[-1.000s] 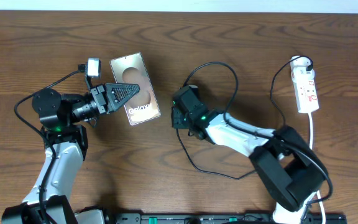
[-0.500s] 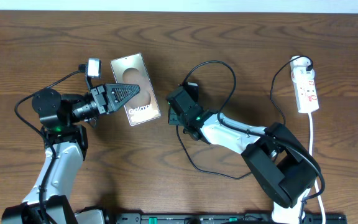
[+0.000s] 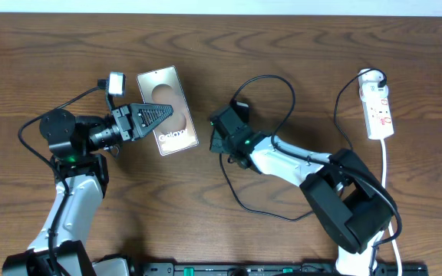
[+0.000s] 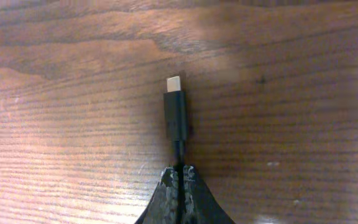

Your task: Plug charger to phone and switch on socket

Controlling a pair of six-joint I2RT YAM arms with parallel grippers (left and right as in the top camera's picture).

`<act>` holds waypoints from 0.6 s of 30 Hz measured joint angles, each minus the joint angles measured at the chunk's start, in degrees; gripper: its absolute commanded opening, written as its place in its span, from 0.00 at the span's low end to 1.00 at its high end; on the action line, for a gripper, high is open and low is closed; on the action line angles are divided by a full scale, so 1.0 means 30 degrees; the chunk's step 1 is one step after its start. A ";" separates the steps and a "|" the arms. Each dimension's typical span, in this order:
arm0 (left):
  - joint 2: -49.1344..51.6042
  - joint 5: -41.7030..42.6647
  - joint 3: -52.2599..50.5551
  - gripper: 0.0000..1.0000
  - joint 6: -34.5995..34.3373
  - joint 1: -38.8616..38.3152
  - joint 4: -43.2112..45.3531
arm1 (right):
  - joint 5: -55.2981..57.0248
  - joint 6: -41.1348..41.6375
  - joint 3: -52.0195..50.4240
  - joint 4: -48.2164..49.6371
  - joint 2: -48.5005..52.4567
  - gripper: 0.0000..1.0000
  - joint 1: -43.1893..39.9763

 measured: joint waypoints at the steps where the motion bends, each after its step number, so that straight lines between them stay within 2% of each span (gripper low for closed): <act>1: 0.0000 0.0000 0.0000 0.07 0.0000 0.0000 0.0007 | -0.0262 -0.0022 0.0036 -0.0124 0.0000 0.01 -0.0168; 5: 0.0000 0.0058 0.0000 0.07 0.0000 0.0000 0.0000 | -0.1690 -0.0634 0.0168 -0.1836 -0.0423 0.01 -0.1158; 9: 0.0000 0.0117 0.0000 0.07 -0.0204 -0.0007 0.0007 | -0.3279 -0.1829 -0.0270 -0.5377 -0.1996 0.01 -0.2739; 13: 0.0000 0.0124 0.0000 0.07 -0.0576 -0.0007 0.0000 | -0.5756 -0.3993 -0.0539 -0.8480 -0.5399 0.01 -0.3716; 18: 0.0000 0.0022 0.0000 0.08 -0.1005 -0.0015 0.0015 | -1.0156 -0.7730 -0.0393 -1.2123 -1.1322 0.01 -0.3315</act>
